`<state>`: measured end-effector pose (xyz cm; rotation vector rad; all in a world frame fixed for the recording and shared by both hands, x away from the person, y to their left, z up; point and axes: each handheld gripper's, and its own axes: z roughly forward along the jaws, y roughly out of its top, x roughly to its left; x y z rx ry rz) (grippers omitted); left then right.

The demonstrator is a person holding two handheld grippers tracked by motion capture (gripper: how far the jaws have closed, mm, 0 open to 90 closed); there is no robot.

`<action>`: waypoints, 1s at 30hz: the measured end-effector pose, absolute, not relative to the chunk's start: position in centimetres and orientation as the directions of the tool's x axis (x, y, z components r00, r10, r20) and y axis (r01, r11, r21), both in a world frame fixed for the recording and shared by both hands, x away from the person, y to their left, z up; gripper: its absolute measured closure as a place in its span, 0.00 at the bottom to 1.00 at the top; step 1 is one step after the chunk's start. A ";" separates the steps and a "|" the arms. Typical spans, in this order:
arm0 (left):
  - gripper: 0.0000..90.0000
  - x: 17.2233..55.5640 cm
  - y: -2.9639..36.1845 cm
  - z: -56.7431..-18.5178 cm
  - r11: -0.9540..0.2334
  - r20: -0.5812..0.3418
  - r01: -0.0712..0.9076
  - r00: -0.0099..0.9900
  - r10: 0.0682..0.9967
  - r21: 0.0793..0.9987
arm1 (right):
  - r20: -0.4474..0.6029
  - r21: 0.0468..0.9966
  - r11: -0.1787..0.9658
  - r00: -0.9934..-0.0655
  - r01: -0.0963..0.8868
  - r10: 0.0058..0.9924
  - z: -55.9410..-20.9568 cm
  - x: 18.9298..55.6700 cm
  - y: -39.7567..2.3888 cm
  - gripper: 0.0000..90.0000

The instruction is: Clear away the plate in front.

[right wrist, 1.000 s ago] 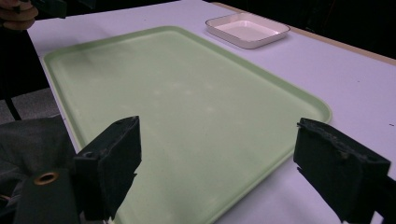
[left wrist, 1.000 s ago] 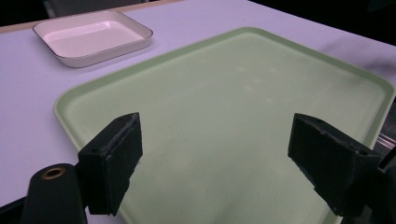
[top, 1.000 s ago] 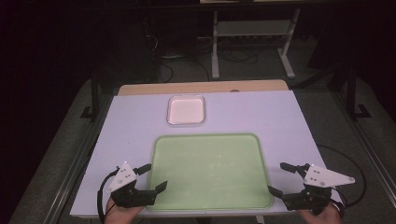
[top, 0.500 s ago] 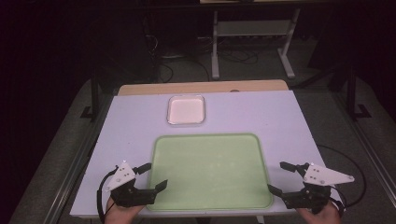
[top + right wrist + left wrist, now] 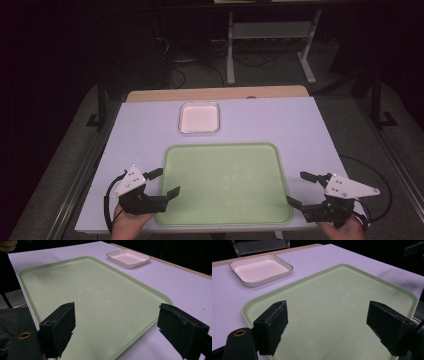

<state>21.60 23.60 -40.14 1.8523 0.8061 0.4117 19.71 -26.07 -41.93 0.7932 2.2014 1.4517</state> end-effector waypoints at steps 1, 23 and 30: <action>0.19 21.7 23.6 -40.1 -0.249 -0.079 0.342 0.715 0.694 0.906 | -0.011 0.921 0.304 -0.765 0.243 0.644 -41.9 19.7 -26.1 0.16; 0.20 27.0 22.4 -39.5 -0.313 -0.049 0.356 0.725 0.687 0.881 | -0.027 0.926 0.298 -0.748 0.231 0.663 -41.5 19.3 -26.4 0.16; 0.21 29.1 22.1 -39.8 -0.316 -0.057 0.374 0.718 0.694 0.872 | -0.025 0.923 0.301 -0.745 0.238 0.666 -41.6 19.3 -26.4 0.16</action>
